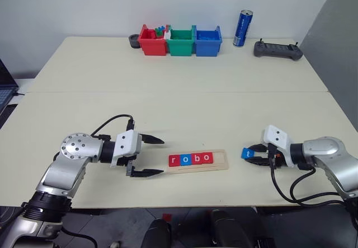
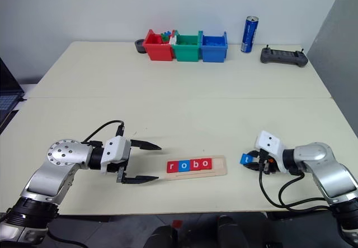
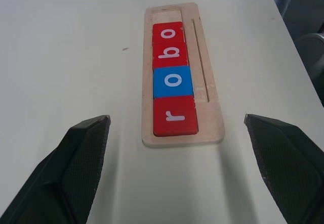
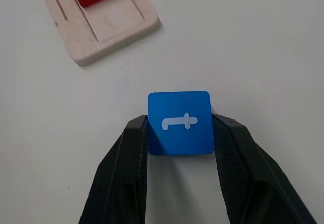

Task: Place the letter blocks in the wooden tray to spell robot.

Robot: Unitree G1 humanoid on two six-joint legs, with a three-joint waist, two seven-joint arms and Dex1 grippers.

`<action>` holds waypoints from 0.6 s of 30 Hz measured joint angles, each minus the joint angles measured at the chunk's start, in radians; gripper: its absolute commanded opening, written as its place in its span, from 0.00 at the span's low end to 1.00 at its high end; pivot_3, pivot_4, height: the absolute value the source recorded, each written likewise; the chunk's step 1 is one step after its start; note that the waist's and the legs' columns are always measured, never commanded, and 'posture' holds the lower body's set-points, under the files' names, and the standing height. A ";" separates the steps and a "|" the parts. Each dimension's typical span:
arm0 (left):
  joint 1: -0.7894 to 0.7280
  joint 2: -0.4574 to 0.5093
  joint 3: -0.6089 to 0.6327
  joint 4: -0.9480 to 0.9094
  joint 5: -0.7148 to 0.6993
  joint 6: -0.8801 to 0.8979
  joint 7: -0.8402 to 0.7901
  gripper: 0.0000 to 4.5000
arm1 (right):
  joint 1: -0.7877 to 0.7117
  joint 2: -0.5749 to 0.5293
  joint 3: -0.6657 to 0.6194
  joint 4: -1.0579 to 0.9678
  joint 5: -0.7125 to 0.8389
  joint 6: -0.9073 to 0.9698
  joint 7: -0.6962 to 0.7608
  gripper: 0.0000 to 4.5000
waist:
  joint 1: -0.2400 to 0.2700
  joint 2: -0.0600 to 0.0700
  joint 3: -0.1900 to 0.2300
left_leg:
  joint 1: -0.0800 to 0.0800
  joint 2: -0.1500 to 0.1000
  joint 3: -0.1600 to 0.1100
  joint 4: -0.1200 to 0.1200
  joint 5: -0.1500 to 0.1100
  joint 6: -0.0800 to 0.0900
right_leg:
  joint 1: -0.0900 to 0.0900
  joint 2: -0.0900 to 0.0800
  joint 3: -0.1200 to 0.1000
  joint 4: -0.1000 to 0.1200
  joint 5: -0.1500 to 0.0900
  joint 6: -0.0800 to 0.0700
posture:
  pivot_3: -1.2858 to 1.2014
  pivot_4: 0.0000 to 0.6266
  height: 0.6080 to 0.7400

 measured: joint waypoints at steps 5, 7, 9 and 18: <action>0.002 0.000 0.000 0.001 0.001 -0.007 0.000 1.00 | -0.068 0.020 0.065 -0.138 0.016 0.058 0.015 0.32 | 0.001 0.000 0.000 | 0.000 0.000 0.000 0.000 0.000 0.000 | 0.000 0.000 0.000 0.000 0.000 0.000 | 0.52 0.24 1.00; 0.007 0.000 0.000 0.004 0.002 -0.025 0.000 1.00 | -0.084 0.023 0.107 -0.152 0.007 0.067 0.018 0.32 | 0.002 0.000 0.000 | 0.000 0.000 0.000 0.000 0.000 0.000 | 0.000 0.000 0.000 0.000 0.000 0.000 | 0.52 0.24 1.00; 0.015 0.000 0.000 0.023 0.003 -0.043 -0.004 1.00 | -0.104 0.023 0.144 -0.147 -0.018 0.063 0.019 0.32 | 0.002 0.000 0.000 | 0.000 0.000 0.000 0.000 0.000 0.000 | 0.000 0.000 0.000 0.000 0.000 0.000 | 0.52 0.24 1.00; 0.024 -0.004 0.000 0.100 0.010 -0.124 -0.017 1.00 | -0.207 0.070 0.250 -0.081 -0.101 0.050 0.034 0.32 | 0.002 0.000 0.000 | 0.000 0.000 0.000 0.000 0.000 0.000 | 0.000 0.000 -0.001 0.000 0.001 -0.001 | 0.52 0.24 1.00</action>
